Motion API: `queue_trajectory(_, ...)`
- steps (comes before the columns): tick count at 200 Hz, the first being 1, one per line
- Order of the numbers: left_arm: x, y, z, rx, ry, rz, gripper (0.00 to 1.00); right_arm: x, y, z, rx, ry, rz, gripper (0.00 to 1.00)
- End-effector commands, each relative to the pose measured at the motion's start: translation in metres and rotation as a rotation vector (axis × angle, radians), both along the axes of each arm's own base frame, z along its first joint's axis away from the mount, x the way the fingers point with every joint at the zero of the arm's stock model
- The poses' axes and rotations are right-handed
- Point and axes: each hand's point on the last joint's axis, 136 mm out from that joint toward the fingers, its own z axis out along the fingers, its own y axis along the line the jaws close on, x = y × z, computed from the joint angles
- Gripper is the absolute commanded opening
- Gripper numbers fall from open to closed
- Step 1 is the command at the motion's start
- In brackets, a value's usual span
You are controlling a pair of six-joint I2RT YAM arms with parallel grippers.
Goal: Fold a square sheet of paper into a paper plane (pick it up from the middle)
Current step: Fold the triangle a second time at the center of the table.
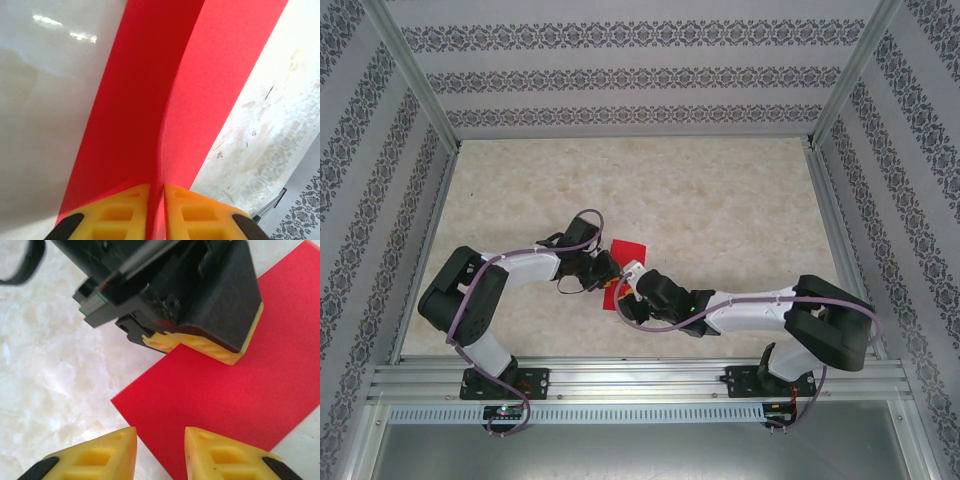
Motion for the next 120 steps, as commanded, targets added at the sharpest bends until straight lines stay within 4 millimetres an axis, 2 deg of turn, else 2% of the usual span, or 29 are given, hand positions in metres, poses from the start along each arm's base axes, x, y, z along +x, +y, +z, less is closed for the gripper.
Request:
queue_trajectory(1, 0.007, -0.011, 0.011, -0.025, -0.037, -0.029, 0.14, 0.001, -0.01, 0.018, 0.0, -0.098, -0.036, 0.41)
queue_trajectory(18, 0.008, -0.012, 0.012, -0.028, -0.041, -0.029, 0.13, -0.005, -0.018, 0.019, -0.048, -0.165, -0.025, 0.52)
queue_trajectory(34, 0.009, -0.012, 0.012, -0.025, -0.041, -0.028, 0.11, -0.006, -0.024, 0.013, -0.124, -0.182, -0.026, 0.54)
queue_trajectory(56, 0.01, -0.013, 0.013, -0.026, -0.042, -0.035, 0.11, -0.013, -0.013, 0.016, -0.191, -0.259, 0.01, 0.55)
queue_trajectory(68, 0.009, -0.013, 0.014, -0.023, -0.043, -0.039, 0.11, -0.012, -0.008, 0.018, -0.214, -0.316, 0.004, 0.65)
queue_trajectory(120, 0.008, -0.012, 0.013, -0.018, -0.039, -0.039, 0.11, 0.012, 0.008, 0.019, -0.348, -0.456, -0.101, 0.64)
